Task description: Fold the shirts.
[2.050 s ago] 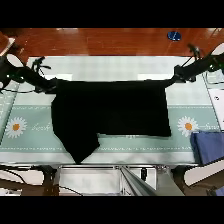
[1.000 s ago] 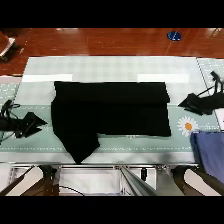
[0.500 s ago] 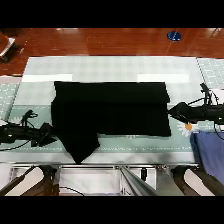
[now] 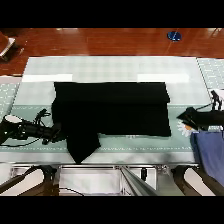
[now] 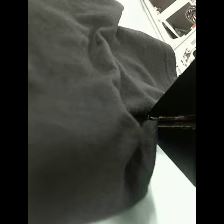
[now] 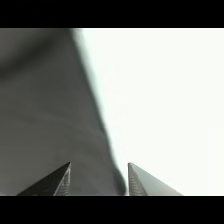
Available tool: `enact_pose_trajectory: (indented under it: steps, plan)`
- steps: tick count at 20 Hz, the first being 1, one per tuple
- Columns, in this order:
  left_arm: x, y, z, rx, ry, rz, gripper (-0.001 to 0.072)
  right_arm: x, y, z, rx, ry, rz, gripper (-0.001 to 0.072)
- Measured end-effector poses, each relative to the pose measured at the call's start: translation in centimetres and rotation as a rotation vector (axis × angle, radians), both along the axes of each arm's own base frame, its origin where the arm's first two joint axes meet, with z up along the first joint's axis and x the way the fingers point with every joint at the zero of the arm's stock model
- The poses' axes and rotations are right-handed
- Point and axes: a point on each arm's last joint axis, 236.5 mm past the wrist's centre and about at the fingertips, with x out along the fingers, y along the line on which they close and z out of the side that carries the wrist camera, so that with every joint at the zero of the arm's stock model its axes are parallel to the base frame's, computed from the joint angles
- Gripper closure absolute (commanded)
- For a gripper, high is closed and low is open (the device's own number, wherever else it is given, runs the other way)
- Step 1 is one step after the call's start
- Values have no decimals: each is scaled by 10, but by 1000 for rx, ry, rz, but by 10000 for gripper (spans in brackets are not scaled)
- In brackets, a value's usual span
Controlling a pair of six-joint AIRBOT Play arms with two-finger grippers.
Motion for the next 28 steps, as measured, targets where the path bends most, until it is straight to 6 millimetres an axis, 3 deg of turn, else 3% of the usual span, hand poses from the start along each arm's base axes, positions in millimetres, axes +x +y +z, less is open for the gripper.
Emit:
enact_pose_trajectory:
  steps: [3, 9, 12, 20, 21, 22, 23, 28]
  plan:
    - [-1, -1, -1, 0, -4, -14, 681, -31, 3, -20, 23, 109, -14, 298]
    - [0, -2, -2, 5, -11, -24, 680, -52, 19, -37, 98, 183, -17, 298]
    - [0, -1, -3, 9, -14, -24, 680, -52, 27, -43, 146, 203, -24, 298]
    - [3, -2, -2, 5, -20, -13, 680, -29, 56, -51, 324, 170, -31, 325]
    - [5, -2, -2, 3, -25, -5, 680, -25, 60, -52, 326, 161, -13, 432]
    - [8, -3, -2, 0, -31, 5, 680, -21, 64, -53, 313, 153, 14, 640]
    - [12, -2, -2, 3, -42, 17, 680, -17, 67, -55, 293, 146, 48, 694]
    - [49, 14, 8, 60, -146, 42, 680, 28, 74, -24, 264, 32, 160, 694]
